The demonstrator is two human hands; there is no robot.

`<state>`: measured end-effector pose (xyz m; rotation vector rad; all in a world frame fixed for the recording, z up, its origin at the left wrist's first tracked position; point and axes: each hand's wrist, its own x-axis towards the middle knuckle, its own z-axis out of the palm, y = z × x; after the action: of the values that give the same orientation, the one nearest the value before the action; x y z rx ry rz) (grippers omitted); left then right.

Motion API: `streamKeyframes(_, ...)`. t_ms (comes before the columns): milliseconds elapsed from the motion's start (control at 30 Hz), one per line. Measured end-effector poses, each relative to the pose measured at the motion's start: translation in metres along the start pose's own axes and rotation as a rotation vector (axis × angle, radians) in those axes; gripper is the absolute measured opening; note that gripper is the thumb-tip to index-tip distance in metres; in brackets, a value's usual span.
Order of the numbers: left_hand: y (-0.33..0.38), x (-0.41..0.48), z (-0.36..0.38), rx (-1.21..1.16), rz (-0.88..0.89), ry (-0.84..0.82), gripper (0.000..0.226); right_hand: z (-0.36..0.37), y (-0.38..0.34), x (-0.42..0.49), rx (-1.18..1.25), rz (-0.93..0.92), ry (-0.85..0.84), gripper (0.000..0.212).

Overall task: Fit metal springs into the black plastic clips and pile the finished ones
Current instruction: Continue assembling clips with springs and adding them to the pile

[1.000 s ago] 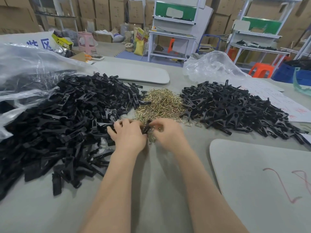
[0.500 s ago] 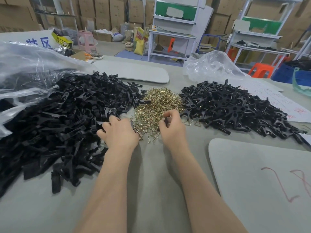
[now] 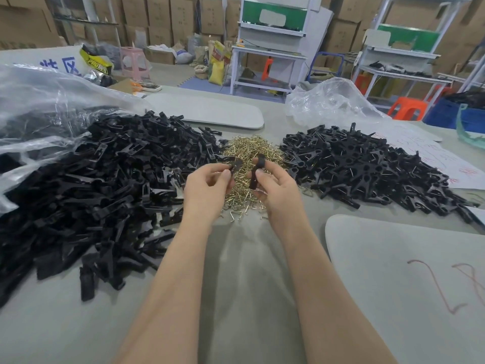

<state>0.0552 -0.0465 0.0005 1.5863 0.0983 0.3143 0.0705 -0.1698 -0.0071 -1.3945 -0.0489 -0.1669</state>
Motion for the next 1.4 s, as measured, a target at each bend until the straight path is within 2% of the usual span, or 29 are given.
streamKeyframes(67, -0.002, 0.0, 0.005, -0.135, -0.082, -0.05, 0.013, 0.001, 0.0, -0.001, 0.016, -0.012, -0.015, 0.02)
streamKeyframes(233, -0.005, 0.0, 0.01, -0.302, -0.235, -0.101, 0.013, 0.004, 0.0, -0.003, 0.01, -0.028, -0.036, 0.011)
streamKeyframes(333, -0.005, -0.002, 0.014, -0.169, -0.14, -0.094, 0.015, 0.006, 0.001, -0.003, -0.062, -0.066, -0.009, 0.015)
streamKeyframes(433, -0.005, -0.004, 0.016, -0.033, -0.009, -0.168, 0.02, 0.005, 0.001, -0.003, -0.053, -0.076, 0.038, 0.018)
streamKeyframes(567, -0.006, -0.002, 0.016, 0.096, -0.001, -0.158, 0.023, 0.001, -0.001, -0.003, 0.057, -0.022, -0.014, 0.017)
streamKeyframes(867, -0.007, -0.001, 0.013, -0.064, -0.008, -0.05, 0.018, 0.005, -0.006, -0.009, -0.166, -0.177, -0.086, 0.034)
streamKeyframes(967, -0.003, -0.003, 0.014, -0.179, 0.038, -0.137, 0.008, 0.006, -0.008, -0.009, -0.051, -0.105, -0.075, 0.029)
streamKeyframes(1100, -0.002, -0.004, 0.014, -0.139, 0.108, -0.247, 0.018, 0.002, -0.011, -0.005, 0.181, 0.018, -0.058, 0.025)
streamKeyframes(1167, -0.002, -0.004, 0.014, -0.069, 0.148, -0.225, 0.019, 0.002, -0.01, -0.006, 0.1, -0.008, -0.063, 0.025)
streamKeyframes(1267, -0.005, -0.001, 0.013, 0.098, 0.192, -0.15, 0.014, 0.001, -0.009, -0.009, -0.216, -0.153, -0.065, 0.027)
streamKeyframes(1400, -0.008, 0.002, 0.013, 0.187, 0.162, -0.136, 0.013, 0.0, -0.011, -0.008, -0.47, -0.255, -0.115, 0.024)
